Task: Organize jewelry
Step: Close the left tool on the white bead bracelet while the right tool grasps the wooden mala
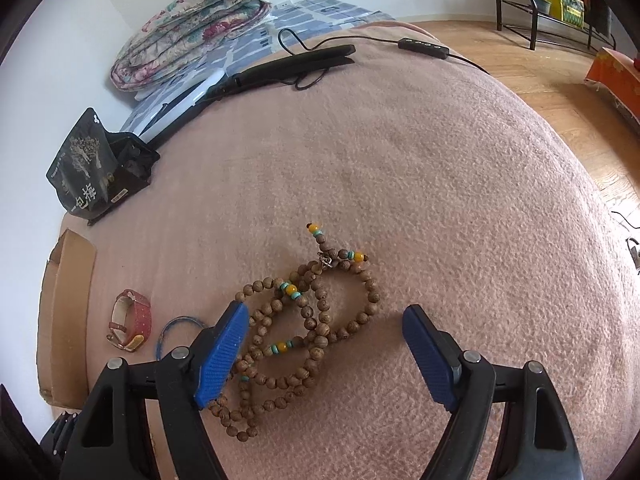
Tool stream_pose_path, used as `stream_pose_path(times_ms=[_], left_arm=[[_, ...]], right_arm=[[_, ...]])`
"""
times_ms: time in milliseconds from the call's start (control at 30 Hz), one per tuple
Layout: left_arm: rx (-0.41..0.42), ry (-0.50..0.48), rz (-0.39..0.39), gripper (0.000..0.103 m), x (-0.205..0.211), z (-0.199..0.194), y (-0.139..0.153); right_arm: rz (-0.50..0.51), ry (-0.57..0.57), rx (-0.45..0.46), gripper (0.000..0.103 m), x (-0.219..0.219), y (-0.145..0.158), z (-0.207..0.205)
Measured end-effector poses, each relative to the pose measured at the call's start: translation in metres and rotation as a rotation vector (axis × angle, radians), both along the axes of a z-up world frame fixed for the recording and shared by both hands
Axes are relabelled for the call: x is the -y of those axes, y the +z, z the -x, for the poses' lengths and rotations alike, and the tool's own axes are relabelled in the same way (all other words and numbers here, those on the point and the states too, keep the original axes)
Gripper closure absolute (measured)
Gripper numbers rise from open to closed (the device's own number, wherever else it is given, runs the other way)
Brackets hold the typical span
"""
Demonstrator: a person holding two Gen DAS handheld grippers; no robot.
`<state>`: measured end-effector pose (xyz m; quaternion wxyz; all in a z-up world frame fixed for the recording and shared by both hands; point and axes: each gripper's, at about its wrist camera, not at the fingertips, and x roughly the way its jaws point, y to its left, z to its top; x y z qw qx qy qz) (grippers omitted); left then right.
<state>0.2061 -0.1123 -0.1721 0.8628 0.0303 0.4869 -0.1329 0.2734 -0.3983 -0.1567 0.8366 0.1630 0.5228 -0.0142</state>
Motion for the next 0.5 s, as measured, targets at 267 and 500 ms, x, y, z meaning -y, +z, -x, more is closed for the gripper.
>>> stream_pose_path(times_ms=[267,500], left_arm=[[-0.016,0.005,-0.003,0.052,-0.002,-0.003,-0.006],[-0.019,0.001,-0.009,0.052,-0.002,-0.005,-0.009]], right_arm=[[0.044,0.022,-0.008,0.029,-0.015,-0.002,-0.009],[0.087,0.033,-0.014,0.029,-0.020,-0.006,-0.014]])
